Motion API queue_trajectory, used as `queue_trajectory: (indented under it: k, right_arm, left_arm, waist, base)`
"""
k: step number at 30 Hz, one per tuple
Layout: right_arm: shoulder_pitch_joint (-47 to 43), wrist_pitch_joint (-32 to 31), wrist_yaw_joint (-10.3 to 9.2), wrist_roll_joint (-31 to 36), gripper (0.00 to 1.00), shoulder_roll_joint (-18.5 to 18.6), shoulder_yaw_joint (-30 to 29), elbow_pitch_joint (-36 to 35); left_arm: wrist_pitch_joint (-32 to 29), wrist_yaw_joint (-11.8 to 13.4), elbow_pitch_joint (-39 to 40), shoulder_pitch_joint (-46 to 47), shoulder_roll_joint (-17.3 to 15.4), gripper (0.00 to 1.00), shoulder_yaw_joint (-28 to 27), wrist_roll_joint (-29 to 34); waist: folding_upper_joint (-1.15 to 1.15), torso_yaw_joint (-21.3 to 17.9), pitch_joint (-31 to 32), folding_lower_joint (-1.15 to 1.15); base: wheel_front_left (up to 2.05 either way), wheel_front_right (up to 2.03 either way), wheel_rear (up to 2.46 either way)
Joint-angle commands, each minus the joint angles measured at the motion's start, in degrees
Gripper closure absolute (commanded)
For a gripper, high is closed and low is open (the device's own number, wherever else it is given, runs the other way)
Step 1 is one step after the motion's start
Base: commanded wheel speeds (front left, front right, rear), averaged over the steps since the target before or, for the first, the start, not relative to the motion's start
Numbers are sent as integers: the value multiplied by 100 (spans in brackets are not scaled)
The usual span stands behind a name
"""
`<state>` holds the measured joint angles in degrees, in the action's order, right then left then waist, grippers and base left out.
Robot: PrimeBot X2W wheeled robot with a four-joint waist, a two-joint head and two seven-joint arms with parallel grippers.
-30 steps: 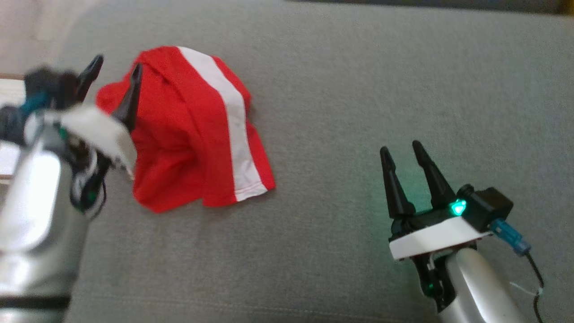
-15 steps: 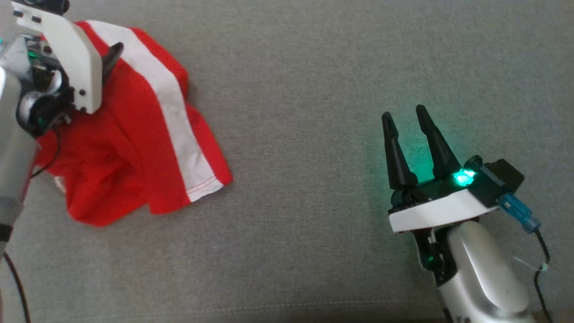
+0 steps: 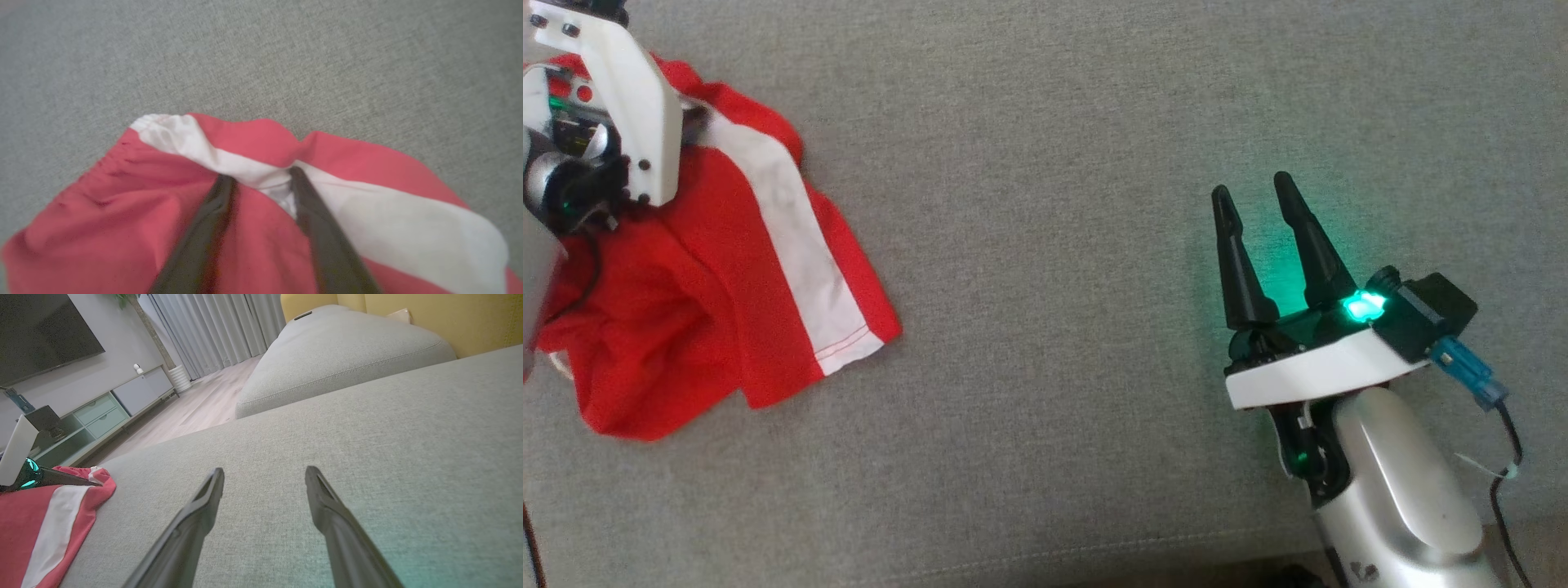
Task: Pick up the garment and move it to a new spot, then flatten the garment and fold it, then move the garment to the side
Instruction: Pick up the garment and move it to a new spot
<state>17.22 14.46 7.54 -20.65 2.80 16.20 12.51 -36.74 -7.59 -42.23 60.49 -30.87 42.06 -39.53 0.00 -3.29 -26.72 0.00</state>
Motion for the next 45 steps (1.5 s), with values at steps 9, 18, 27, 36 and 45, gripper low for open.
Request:
queue_trajectory:
  k: [9,18,27,36,45]
  right_arm:
    - [-14,54,-5,-51,0,8,52,-72]
    - [-235,54,-5,-62,0,8,-130,8]
    - [-444,54,-5,-77,0,8,-173,42]
    - [-504,54,-5,-155,0,8,-215,20]
    - [-428,54,-5,-227,0,8,-306,-55]
  left_arm:
    - [1091,10,-88,465,-251,100,-79,-157]
    - [2761,10,-182,599,58,100,-241,-181]
    - [3882,10,27,578,318,100,-336,-279]
    - [4186,59,667,368,625,100,-302,-443]
    - [3982,432,1447,87,1131,100,-194,-633]
  waist:
    - [0,-6,371,0]
    - [0,170,967,0]
    - [0,400,1450,0]
    - [0,316,1797,0]
    - [0,-307,1904,0]
  base:
    - [0,0,0]
    - [0,0,0]
    - [0,0,0]
    - [0,0,0]
    - [0,0,0]
